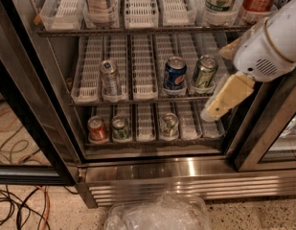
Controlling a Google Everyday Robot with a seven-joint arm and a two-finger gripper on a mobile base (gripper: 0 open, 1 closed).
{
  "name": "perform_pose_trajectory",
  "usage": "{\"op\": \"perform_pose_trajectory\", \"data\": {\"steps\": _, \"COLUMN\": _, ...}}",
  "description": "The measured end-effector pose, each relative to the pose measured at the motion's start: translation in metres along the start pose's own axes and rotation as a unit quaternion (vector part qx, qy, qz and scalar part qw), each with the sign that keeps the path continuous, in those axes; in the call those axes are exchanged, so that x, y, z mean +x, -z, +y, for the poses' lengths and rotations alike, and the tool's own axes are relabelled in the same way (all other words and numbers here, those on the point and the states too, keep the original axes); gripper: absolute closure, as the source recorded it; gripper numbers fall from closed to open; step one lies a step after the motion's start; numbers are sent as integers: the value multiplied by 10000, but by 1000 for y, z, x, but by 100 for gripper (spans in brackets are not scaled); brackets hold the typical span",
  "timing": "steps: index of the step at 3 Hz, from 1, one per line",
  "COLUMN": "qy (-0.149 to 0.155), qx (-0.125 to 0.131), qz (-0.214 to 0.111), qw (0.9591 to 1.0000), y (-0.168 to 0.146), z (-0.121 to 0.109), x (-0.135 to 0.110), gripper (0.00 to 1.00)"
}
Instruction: Pick pepsi can from middle shelf of fridge
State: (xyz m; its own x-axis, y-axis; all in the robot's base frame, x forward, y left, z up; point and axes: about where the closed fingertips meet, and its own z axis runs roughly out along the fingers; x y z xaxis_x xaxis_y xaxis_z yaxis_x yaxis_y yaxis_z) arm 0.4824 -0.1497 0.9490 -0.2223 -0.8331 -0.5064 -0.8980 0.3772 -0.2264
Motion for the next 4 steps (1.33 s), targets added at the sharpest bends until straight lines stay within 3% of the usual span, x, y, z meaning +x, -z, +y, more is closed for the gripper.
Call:
{"op": "perform_pose_trajectory", "data": {"steps": 1, "qy": -369, "qx": 193, "qz": -661, "qw": 9969, "y": -26, "z": -7, "x": -29, "gripper": 0}}
{"op": "perform_pose_trajectory", "data": {"steps": 2, "qy": -1012, "qx": 491, "qz": -1085, "qw": 9877, "y": -42, "z": -10, "x": -43, "gripper": 0}}
{"op": "perform_pose_trajectory", "data": {"steps": 3, "qy": -1673, "qx": 708, "qz": -1457, "qw": 9725, "y": -56, "z": -10, "x": -53, "gripper": 0}}
{"op": "perform_pose_trajectory", "data": {"steps": 4, "qy": -2125, "qx": 1004, "qz": -1855, "qw": 9541, "y": -67, "z": -12, "x": -65, "gripper": 0}}
